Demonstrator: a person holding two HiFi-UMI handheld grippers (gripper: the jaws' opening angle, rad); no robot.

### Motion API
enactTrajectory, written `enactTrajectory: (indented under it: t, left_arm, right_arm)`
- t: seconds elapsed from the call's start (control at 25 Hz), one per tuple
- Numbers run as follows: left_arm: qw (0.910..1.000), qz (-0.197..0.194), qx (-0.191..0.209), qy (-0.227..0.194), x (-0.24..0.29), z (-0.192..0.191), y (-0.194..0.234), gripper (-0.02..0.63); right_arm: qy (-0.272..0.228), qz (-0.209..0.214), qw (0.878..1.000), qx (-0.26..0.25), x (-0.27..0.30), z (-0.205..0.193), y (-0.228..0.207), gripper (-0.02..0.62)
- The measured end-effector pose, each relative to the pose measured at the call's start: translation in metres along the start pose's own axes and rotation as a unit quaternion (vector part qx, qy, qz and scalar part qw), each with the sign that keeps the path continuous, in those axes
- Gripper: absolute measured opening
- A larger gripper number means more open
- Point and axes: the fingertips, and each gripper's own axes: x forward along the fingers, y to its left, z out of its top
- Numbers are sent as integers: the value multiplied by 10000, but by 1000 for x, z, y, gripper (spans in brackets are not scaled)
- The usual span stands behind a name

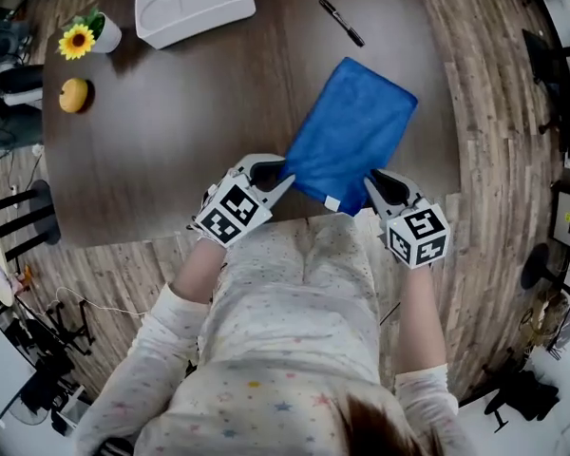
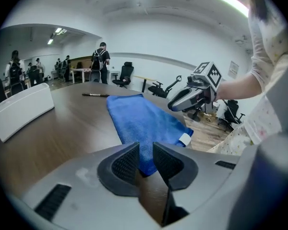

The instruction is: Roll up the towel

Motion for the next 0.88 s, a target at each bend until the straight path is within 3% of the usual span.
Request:
enactTrajectory:
  t: [0.24, 0.4, 0.52, 0.72, 0.88]
  left_arm:
    - [9939, -703, 735, 429, 7, -21, -22, 77]
    - [9886, -775, 1049, 748, 14, -36, -21, 77]
    - [9840, -680, 1413, 842, 17, -36, -20, 52]
    - [9808, -826, 1641, 656, 7, -25, -23, 26]
    - [9743, -1083, 1713, 987, 11, -40, -31, 29]
  right_arm:
    - [212, 219, 9995, -19, 0, -30, 40, 79]
    - [573, 21, 9978, -341, 9, -53, 50, 95]
    - [679, -270, 9950, -682, 7, -61, 45, 22]
    - [509, -298, 9969, -518, -13, -54, 49, 18]
    - [782, -228, 9950, -585, -11, -74, 53, 56]
